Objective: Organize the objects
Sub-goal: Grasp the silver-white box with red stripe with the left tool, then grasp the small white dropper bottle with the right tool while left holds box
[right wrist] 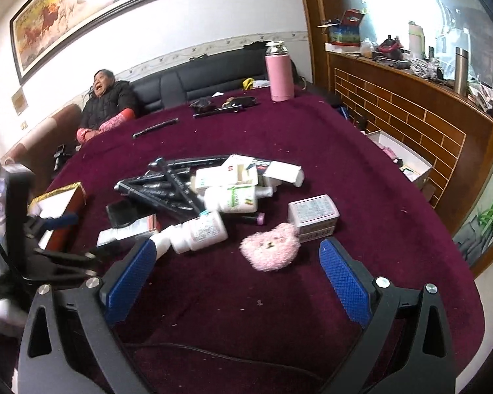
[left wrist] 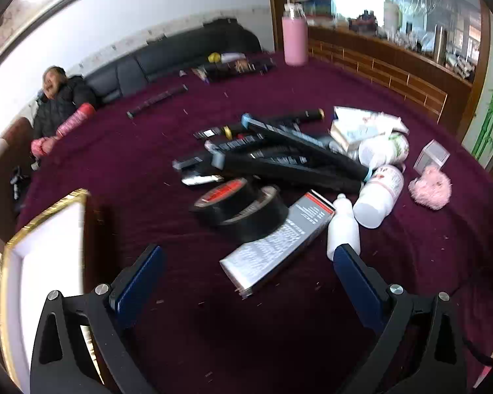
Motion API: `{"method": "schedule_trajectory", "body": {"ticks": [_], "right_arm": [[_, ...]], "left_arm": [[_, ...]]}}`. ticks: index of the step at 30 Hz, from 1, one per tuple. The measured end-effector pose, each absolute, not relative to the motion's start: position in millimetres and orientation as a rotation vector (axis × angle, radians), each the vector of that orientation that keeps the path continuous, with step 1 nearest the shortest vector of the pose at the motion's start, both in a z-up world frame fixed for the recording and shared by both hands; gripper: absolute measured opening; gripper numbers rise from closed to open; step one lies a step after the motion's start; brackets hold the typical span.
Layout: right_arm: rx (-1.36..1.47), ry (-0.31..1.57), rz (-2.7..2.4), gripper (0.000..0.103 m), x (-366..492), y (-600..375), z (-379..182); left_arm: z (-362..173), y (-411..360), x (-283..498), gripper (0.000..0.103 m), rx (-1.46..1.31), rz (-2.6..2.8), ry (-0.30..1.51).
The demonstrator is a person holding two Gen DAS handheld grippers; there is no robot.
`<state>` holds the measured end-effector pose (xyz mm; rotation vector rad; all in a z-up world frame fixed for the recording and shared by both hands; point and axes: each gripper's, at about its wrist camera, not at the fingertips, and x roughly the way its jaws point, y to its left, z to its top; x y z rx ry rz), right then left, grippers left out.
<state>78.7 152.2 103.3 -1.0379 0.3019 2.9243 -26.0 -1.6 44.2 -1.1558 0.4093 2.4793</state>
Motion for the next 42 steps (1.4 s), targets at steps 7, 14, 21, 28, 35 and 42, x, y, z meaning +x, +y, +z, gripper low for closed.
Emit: {"method": "schedule_trajectory", "body": {"ticks": [7, 14, 21, 28, 35, 42], "right_arm": [[-1.026, 0.38, 2.897, 0.101, 81.8, 179.1, 104.5], [-1.034, 0.438, 2.881, 0.101, 82.0, 192.1, 99.9], [-1.043, 0.437, 2.884, 0.101, 83.4, 192.4, 96.5], [-1.071, 0.456, 2.882, 0.101, 80.4, 191.8, 90.4], [-1.076, 0.466, 2.875, 0.101, 80.8, 193.0, 87.0], [-1.108, 0.449, 2.899, 0.101, 78.6, 188.2, 86.2]], "left_arm": [[45.7, 18.1, -7.5, 0.073, -1.169, 2.107, 0.157], [45.9, 23.9, -9.5, 0.072, -1.177, 2.278, 0.34], [27.8, 28.1, -15.6, 0.033, -1.217, 2.301, 0.315], [28.6, 35.2, -26.0, 0.033, -1.255, 2.301, 0.311], [17.0, 47.3, -27.5, 0.022, -1.306, 2.34, 0.324], [34.9, 19.4, -9.1, 0.022, -1.248, 2.402, 0.157]]}}
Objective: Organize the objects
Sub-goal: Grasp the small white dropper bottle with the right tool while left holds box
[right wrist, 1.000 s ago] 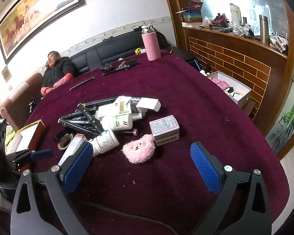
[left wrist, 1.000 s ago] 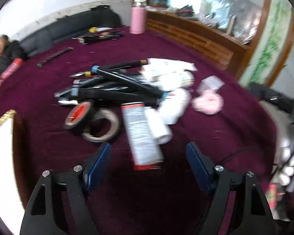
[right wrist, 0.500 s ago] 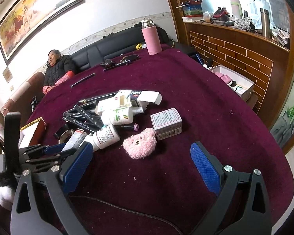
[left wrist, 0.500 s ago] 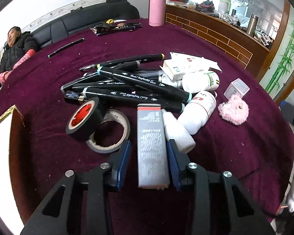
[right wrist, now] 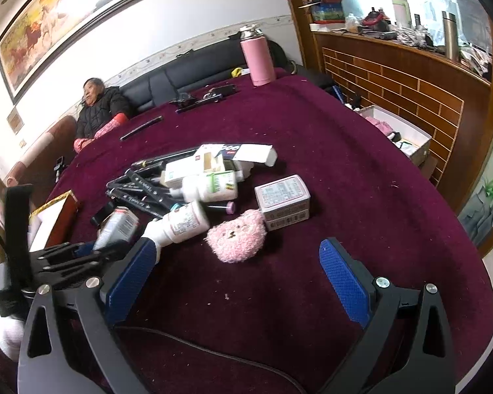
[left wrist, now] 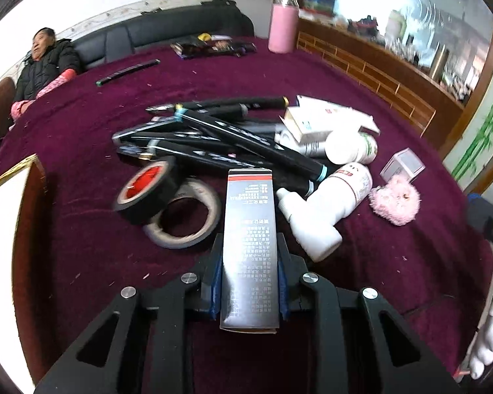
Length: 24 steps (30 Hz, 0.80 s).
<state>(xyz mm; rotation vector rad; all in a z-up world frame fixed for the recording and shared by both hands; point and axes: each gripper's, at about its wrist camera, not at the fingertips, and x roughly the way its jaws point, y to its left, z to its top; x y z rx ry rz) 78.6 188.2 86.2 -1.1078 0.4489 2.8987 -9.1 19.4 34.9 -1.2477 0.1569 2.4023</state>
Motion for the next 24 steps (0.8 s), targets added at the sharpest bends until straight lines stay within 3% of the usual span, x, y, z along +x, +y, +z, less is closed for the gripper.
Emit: {"method": "schedule_trajectory", "body": {"ticks": [8, 10, 13, 15, 19, 22, 24], "right_arm": [[-1.325, 0.458, 3.045, 0.1, 52.1, 146.6, 85.7], [-1.414, 0.49, 3.054, 0.096, 39.6, 136.5, 81.4], [-1.531, 0.494, 3.021, 0.082, 17.7, 121.7, 71.8], [-1.612, 0.46, 2.982, 0.068, 6.1, 111.5, 63.6], [-1.666, 0.322, 2.905, 0.064, -5.9, 92.3, 52.6], [-1.657, 0.215, 2.867, 0.055, -11.1, 79.7, 49.7], [-1.679, 0.182, 2.828, 0.043, -15.0, 73.8, 47.1]], "left_arm": [[47.4, -37.8, 24.9, 0.022, -1.267, 2.462, 0.046], [46.7, -48.9, 32.8, 0.022, -1.267, 2.475, 0.032], [46.9, -55.0, 44.8, 0.022, -1.258, 2.483, 0.015], [48.5, -58.9, 49.8, 0.022, -1.247, 2.487, 0.013], [52.8, -65.7, 57.5, 0.023, -1.218, 2.499, 0.014], [55.7, -74.2, 60.2, 0.023, -1.199, 2.507, 0.001], [57.2, -78.7, 61.8, 0.023, -1.192, 2.517, 0.001]]}}
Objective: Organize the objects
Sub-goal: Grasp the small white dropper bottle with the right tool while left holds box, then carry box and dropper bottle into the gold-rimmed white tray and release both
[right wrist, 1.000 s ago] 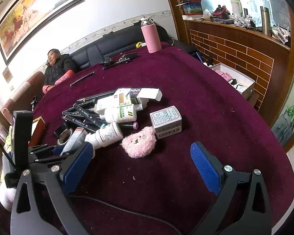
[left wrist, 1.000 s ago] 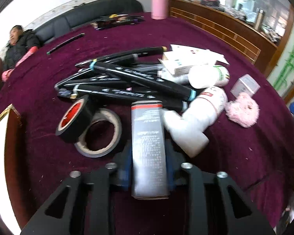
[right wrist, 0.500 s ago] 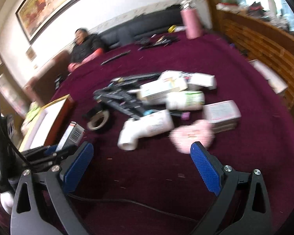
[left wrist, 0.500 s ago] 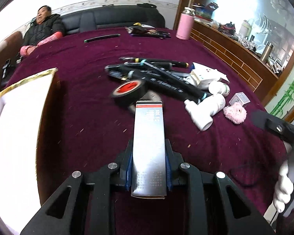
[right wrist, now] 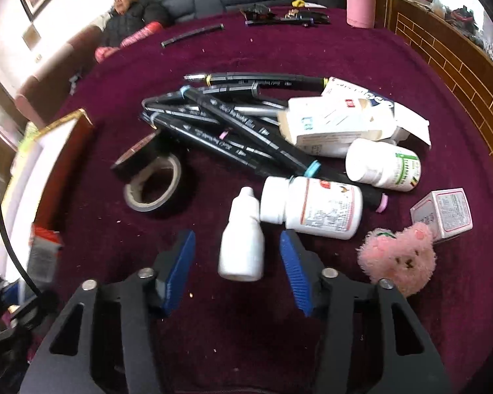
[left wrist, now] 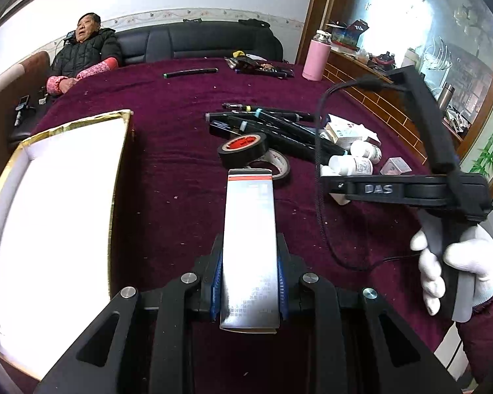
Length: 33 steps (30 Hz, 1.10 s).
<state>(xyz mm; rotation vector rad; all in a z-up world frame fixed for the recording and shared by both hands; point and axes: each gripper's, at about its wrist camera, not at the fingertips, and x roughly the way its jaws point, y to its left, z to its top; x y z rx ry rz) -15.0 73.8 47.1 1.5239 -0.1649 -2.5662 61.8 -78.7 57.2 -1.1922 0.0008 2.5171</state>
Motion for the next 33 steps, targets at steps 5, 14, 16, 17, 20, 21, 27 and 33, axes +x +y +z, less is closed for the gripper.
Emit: {"method": "schedule_trajectory", "body": {"ticks": [5, 14, 16, 17, 20, 21, 27, 33], "right_arm": [[1.573, -0.08, -2.615, 0.024, -16.6, 66.5, 42.8], [1.41, -0.178, -2.585, 0.024, 16.7, 72.6, 84.3], [1.341, -0.193, -2.549, 0.024, 16.1, 61.1, 101.8], [1.299, -0.204, -2.525, 0.024, 16.8, 54.2, 114.5], [1.199, -0.196, -2.462, 0.024, 12.4, 29.8, 146.2], [1.172, -0.206, -2.43, 0.024, 8.7, 20.2, 156.3], [1.115, -0.338, -2.193, 0.024, -43.6, -58.1, 201.5], [1.314, -0.374, -2.136, 0.024, -105.5, -133.3, 138.5]], "left_arm": [[58.4, -89.1, 63.5, 0.023, -1.184, 2.536, -0.011], [75.9, -121.5, 70.4, 0.023, -1.156, 2.61, -0.059], [94.6, -138.2, 72.3, 0.023, -1.117, 2.63, -0.096], [104.0, -145.0, 72.2, 0.023, -1.099, 2.638, -0.103], [142.5, -167.8, 70.6, 0.023, -1.028, 2.67, -0.095], [156.4, -174.7, 68.7, 0.023, -1.005, 2.684, -0.075], [227.9, -216.9, 24.1, 0.023, -0.97, 2.787, 0.067], [178.8, -253.4, -54.7, 0.023, -1.132, 2.811, -0.048]]}}
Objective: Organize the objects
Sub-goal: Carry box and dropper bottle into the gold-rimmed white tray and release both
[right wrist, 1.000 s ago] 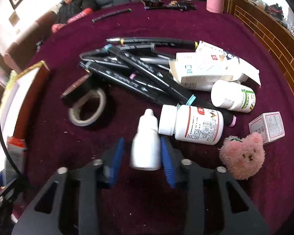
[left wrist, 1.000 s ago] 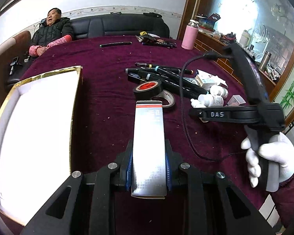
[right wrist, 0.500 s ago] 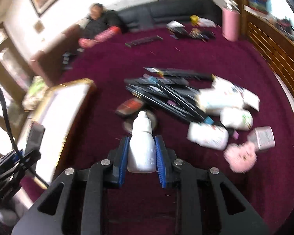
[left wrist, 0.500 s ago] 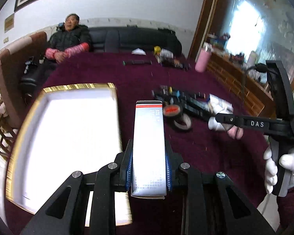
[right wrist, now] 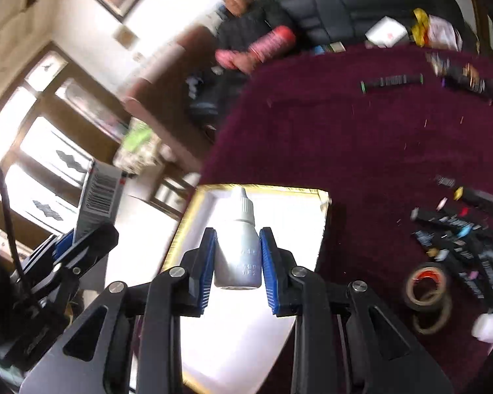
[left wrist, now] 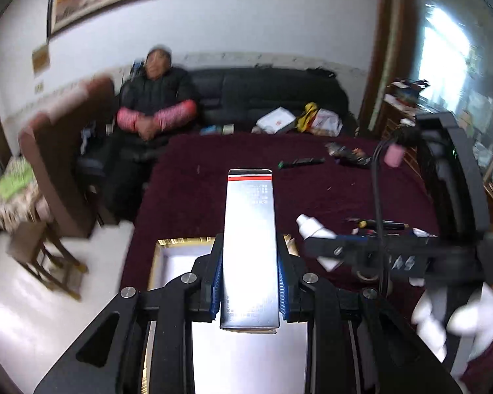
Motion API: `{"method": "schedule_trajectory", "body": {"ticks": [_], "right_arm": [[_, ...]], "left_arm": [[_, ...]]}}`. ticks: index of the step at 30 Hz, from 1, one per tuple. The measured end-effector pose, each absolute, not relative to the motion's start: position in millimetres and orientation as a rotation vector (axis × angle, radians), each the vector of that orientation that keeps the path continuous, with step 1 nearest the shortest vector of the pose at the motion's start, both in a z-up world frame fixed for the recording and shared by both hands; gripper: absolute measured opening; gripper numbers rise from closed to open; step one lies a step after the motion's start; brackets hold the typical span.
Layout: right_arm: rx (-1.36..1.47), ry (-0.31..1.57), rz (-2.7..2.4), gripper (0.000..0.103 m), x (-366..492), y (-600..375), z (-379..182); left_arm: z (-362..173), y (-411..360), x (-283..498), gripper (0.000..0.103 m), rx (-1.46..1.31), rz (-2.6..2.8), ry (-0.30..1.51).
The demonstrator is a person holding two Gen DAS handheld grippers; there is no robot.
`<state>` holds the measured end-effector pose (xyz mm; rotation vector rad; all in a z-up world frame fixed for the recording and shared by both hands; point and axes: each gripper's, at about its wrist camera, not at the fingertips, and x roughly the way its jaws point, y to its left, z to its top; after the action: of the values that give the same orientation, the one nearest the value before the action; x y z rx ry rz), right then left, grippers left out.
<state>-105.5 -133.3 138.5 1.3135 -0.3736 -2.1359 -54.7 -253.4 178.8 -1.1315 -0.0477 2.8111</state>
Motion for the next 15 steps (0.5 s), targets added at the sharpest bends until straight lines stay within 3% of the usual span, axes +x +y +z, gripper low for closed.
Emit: {"method": "schedule_trajectory", "body": {"ticks": [7, 15], "right_arm": [[1.473, -0.296, -2.228, 0.024, -135.9, -153.9, 63.9], [1.488, -0.297, -2.261, 0.025, -165.3, -153.9, 50.5]], "left_arm": [[49.2, -266.8, -121.3, 0.023, -1.369, 2.669, -0.334], [9.5, -274.6, -141.9, 0.022, -1.407, 2.576, -0.517]]}}
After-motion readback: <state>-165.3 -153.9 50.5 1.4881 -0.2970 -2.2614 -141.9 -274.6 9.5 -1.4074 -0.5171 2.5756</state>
